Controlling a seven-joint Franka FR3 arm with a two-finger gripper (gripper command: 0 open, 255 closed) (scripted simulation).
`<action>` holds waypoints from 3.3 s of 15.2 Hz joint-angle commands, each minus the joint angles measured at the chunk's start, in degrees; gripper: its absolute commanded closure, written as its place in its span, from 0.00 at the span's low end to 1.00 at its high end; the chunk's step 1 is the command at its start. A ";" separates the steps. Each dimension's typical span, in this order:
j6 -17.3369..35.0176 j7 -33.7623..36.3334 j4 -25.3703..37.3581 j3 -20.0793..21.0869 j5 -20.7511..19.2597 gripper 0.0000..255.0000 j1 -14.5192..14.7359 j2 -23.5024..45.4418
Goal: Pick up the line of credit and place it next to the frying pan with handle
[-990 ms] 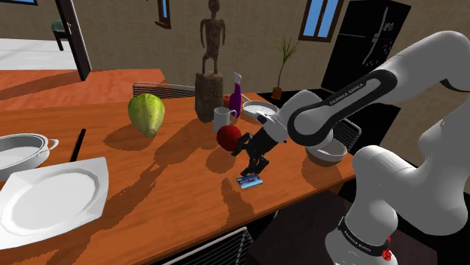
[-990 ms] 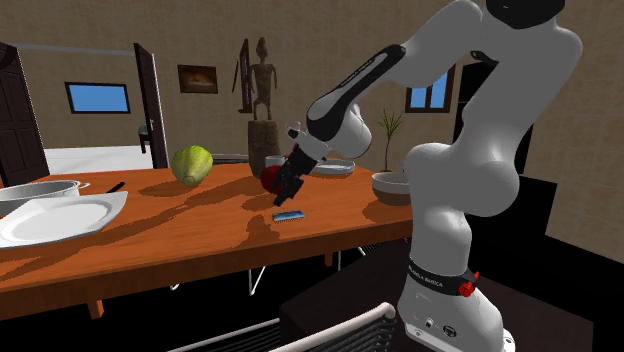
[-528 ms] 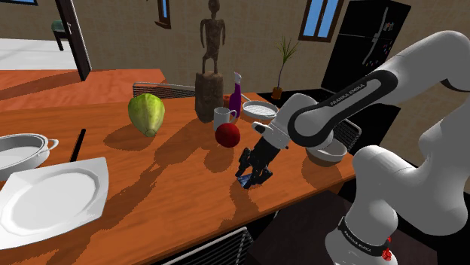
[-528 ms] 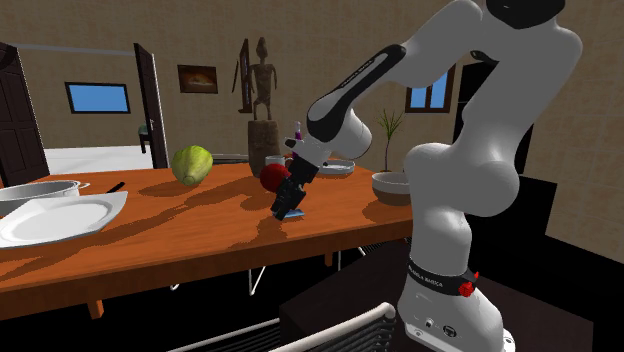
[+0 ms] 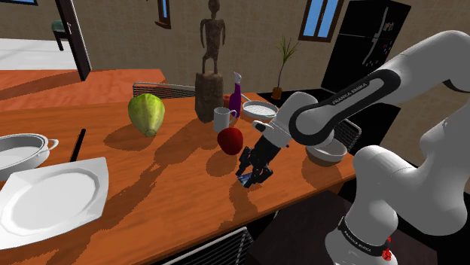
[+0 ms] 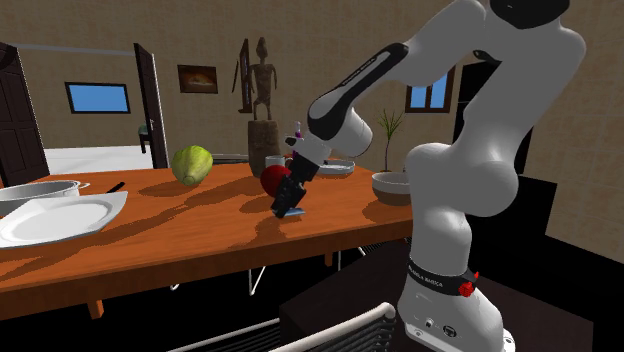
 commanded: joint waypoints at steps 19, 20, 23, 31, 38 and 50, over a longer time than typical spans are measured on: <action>-19.11 9.71 7.46 10.83 -6.38 1.00 -11.23 -9.84; -20.05 8.20 8.28 9.28 -6.91 1.00 -11.81 -9.52; -22.74 3.74 11.22 4.57 -8.27 1.00 -13.01 -8.10; -29.48 -7.70 21.93 -8.70 -9.69 1.00 -11.96 -1.82; -35.67 -17.74 34.30 -23.09 -7.63 1.00 -5.11 5.78; -47.67 -25.72 62.07 -64.58 -10.35 1.00 29.78 6.25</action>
